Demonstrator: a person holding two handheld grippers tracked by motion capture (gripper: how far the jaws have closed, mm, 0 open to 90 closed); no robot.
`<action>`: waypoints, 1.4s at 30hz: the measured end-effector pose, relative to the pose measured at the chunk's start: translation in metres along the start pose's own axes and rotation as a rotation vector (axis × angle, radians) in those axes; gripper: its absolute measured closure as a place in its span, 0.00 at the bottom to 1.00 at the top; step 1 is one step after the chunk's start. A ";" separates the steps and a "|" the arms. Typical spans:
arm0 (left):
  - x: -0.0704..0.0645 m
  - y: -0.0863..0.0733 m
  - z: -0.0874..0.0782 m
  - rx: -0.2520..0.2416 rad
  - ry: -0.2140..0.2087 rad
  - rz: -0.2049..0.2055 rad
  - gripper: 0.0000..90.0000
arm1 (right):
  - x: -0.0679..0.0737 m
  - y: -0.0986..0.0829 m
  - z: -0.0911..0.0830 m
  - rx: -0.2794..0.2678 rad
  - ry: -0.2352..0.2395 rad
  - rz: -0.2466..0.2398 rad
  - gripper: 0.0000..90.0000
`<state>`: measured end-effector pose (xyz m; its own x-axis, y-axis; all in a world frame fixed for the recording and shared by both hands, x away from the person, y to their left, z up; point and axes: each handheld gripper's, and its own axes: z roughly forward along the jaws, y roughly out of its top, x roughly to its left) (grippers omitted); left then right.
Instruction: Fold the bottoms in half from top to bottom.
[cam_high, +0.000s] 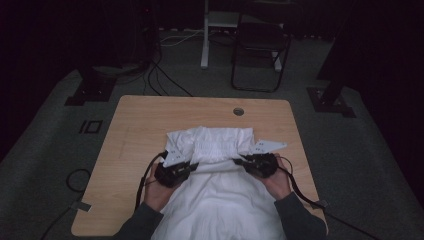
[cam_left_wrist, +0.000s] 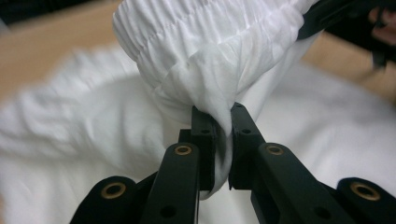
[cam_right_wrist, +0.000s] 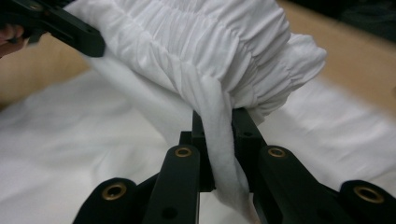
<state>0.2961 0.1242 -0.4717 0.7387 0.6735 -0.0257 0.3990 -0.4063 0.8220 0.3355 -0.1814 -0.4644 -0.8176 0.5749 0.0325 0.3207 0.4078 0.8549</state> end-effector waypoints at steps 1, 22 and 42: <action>-0.002 -0.006 0.003 0.024 -0.010 -0.004 0.93 | 0.004 -0.009 0.003 0.020 0.006 0.005 0.92; 0.025 -0.047 0.061 0.232 0.043 0.046 0.91 | 0.016 -0.078 0.059 0.198 0.057 0.149 0.92; 0.101 -0.010 0.111 0.179 0.159 -0.064 0.91 | -0.057 -0.026 0.129 0.194 -0.111 0.154 0.93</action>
<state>0.4273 0.1273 -0.5457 0.6201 0.7841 0.0270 0.5422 -0.4531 0.7076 0.4355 -0.1334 -0.5553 -0.6980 0.7106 0.0889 0.5319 0.4313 0.7287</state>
